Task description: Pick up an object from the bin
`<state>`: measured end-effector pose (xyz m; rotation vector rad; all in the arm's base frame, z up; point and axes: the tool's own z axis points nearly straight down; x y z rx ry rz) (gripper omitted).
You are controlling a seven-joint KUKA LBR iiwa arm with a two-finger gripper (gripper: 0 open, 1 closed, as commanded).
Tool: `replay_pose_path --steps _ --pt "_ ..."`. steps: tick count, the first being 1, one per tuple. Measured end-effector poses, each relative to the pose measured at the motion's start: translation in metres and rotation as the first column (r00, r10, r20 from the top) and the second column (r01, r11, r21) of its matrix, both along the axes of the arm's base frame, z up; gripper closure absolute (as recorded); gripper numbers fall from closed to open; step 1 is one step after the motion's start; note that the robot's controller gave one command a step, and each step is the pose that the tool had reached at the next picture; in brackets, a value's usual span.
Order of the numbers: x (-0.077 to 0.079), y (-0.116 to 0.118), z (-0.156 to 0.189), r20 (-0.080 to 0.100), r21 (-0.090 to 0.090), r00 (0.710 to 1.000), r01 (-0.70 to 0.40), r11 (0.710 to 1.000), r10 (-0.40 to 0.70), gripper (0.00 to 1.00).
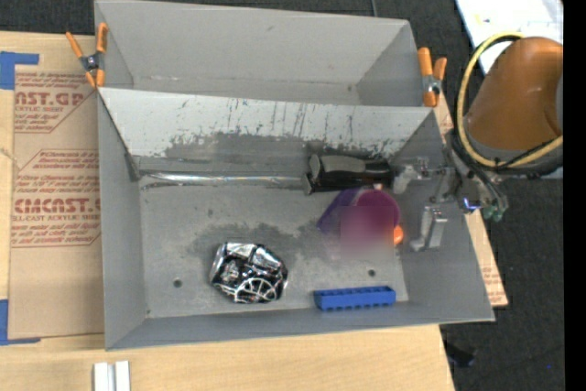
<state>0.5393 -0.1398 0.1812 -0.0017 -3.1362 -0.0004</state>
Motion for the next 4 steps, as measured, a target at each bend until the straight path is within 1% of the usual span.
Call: replay_pose_path --steps 1,2,3,4 --pt "0.002 0.001 0.005 0.007 -0.001 1.000 -0.001 1.000 0.002 0.00" --pt "0.014 0.002 -0.046 0.012 -0.003 0.995 -0.096 0.995 0.096 0.00" --pt "0.018 0.017 -0.108 0.021 -0.009 0.969 -0.246 0.969 0.246 0.00" --pt "-0.016 0.009 -0.111 0.016 -0.004 0.984 -0.178 0.984 0.178 0.00"
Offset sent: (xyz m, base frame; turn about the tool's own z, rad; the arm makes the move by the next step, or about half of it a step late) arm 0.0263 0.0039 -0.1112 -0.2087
